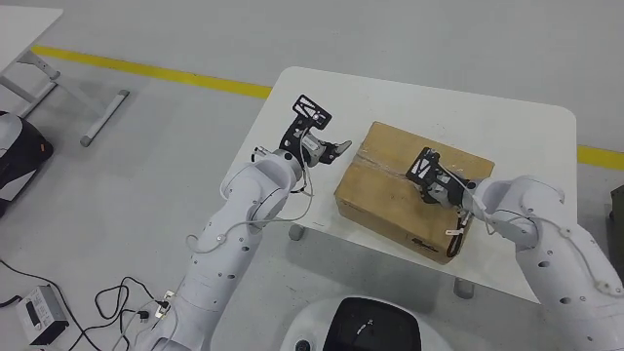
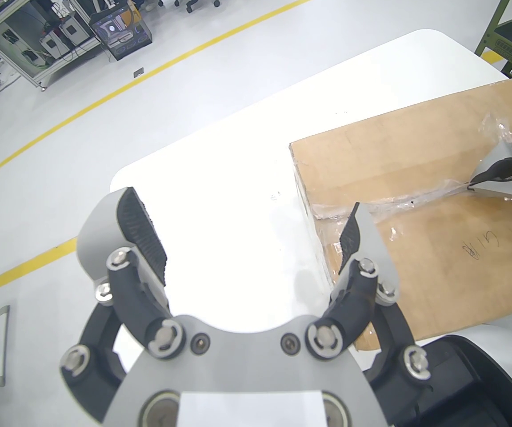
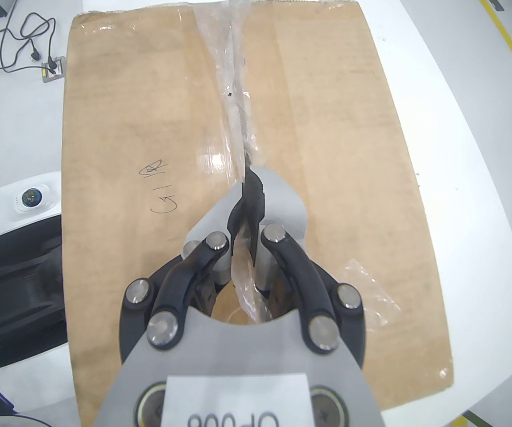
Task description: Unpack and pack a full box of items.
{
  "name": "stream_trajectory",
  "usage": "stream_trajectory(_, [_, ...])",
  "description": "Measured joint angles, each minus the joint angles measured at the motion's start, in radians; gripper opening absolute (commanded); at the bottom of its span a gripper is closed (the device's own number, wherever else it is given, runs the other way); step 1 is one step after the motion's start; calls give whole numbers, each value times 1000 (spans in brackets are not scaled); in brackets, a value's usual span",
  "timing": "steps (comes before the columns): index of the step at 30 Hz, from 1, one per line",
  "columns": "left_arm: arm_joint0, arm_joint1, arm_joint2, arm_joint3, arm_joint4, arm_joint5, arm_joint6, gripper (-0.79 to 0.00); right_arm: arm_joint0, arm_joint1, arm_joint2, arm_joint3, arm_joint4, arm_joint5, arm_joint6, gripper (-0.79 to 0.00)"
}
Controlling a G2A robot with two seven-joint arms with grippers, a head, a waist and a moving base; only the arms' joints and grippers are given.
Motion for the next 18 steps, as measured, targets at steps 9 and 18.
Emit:
stream_trajectory(9, [1,4,0,-4,-1,1,-2,0,8,-8,-15,50,2,19,-9,-409])
stream_trajectory(18, [-3,7,4,-3,-6,4,-2,0,9,-1,26,39,44,9,-14,-129])
